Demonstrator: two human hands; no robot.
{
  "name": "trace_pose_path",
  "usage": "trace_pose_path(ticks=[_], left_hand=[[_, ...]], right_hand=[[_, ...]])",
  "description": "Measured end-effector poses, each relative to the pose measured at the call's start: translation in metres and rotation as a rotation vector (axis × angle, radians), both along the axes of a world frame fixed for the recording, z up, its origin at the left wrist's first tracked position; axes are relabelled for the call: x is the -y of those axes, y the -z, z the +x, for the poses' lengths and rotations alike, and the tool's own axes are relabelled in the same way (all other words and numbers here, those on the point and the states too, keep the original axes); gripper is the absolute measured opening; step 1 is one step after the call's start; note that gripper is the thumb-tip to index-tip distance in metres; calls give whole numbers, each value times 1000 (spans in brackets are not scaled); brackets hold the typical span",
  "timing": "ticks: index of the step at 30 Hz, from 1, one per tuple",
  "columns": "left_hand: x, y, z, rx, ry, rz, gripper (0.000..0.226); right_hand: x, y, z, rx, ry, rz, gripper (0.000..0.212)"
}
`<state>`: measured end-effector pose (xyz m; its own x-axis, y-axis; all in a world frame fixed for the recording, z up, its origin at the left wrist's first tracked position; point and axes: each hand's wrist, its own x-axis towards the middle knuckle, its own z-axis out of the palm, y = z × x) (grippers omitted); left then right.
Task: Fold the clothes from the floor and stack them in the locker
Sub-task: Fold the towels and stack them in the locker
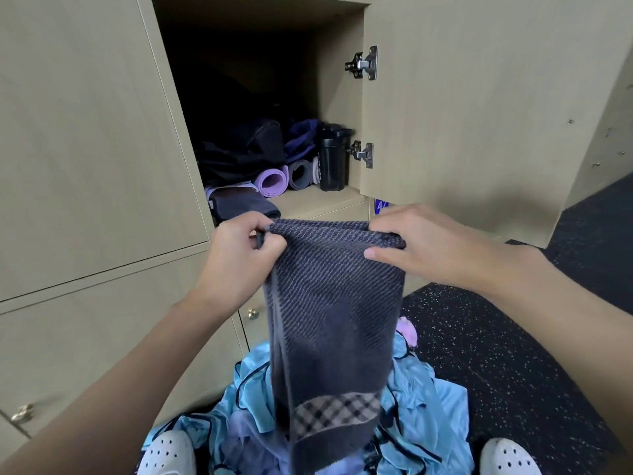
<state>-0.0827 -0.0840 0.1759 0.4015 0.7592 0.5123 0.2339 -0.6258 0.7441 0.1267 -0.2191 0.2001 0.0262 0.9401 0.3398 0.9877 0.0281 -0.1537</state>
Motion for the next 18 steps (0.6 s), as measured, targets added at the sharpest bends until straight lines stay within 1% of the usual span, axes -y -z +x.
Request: trace_pose_path(ticks=[2, 3, 5, 7, 8, 9, 10, 11, 12, 13, 14, 15, 16, 17, 18], left_hand=[[-2, -3, -2, 39, -10, -28, 17], [-2, -4, -3, 51, -11, -28, 16], [-1, -6, -2, 94, 0, -58, 14], [0, -5, 1, 170, 28, -117, 13], [0, -5, 2, 224, 40, -165, 13], [-1, -6, 4, 293, 56, -220, 15], [-3, -7, 5, 373, 71, -278, 16], [-4, -9, 6, 454, 66, -331, 15], [-4, -10, 6, 516, 56, -383, 11], [-2, -11, 5, 534, 69, -444, 8], [0, -9, 5, 500, 111, -526, 25], [2, -4, 4, 415, 177, -614, 51], [6, 3, 4, 313, 250, -681, 75], [9, 10, 5, 229, 309, -731, 91], [12, 14, 6, 208, 354, -770, 97]], right_hand=[[1, -1, -3, -80, -1, 4, 25], [1, 0, -5, -150, 21, 39, 27], [-2, 4, -12, -342, 80, 193, 34], [-7, 8, -18, -597, 103, 336, 34], [-8, 10, -22, -764, 77, 337, 34], [-9, 12, -24, -932, 38, 276, 47], [-10, 17, -24, -1028, 2, 197, 66], [-11, 23, -24, -1044, -13, 132, 79], [-12, 27, -25, -1048, -10, 111, 82], [-14, 28, -27, -1074, 11, 127, 79], [-16, 28, -28, -1137, 39, 170, 74], [-18, 26, -29, -1222, 56, 222, 70], [-20, 22, -31, -1315, 72, 274, 71], [-22, 19, -30, -1406, 92, 322, 74], [-22, 17, -28, -1475, 113, 355, 79]])
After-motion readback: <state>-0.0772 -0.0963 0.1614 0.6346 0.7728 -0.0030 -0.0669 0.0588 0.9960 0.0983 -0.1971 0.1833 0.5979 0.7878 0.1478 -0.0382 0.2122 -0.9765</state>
